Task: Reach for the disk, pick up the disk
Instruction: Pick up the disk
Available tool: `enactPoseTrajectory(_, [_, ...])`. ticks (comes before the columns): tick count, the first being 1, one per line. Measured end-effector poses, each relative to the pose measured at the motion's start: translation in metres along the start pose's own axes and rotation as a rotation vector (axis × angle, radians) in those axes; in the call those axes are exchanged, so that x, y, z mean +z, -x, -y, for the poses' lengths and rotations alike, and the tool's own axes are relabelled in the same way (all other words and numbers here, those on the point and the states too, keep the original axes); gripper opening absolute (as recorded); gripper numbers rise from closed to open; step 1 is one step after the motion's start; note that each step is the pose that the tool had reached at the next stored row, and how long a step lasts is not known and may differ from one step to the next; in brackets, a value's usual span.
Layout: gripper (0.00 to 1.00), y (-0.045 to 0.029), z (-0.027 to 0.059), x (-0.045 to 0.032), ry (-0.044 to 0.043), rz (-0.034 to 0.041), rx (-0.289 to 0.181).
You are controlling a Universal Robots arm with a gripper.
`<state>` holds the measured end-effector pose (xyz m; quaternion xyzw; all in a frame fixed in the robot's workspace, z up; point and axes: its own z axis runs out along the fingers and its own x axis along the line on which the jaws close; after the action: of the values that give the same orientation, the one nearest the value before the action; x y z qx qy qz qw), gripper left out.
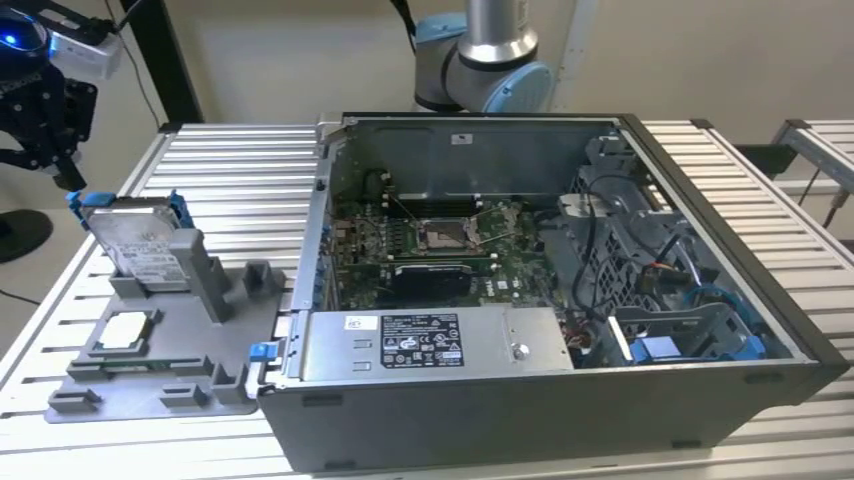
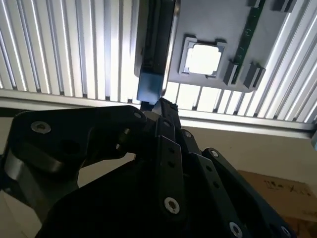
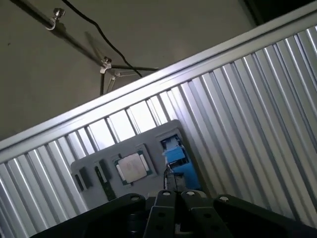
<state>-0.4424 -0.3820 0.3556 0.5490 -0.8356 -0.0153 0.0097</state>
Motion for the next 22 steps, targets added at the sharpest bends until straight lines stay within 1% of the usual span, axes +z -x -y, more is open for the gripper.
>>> enactPoseTrajectory(6, [0.0, 0.0, 0.0, 0.0, 0.0, -0.0036, -0.101])
enactPoseTrajectory(7, [0.0, 0.0, 0.0, 0.0, 0.0002, -0.004, -0.108])
enactPoseTrajectory(13, [0.0, 0.0, 0.0, 0.0, 0.0002, -0.0043, -0.116])
enactPoseTrajectory(15, [0.0, 0.0001, 0.0001, 0.0004, -0.0018, -0.0044, -0.135])
enactPoseTrajectory(19, [0.0, 0.0003, 0.0006, 0.0019, -0.0092, -0.0028, -0.174])
enactPoseTrajectory(22, [0.0, 0.0016, 0.0036, 0.0021, -0.0095, -0.0034, -0.193])
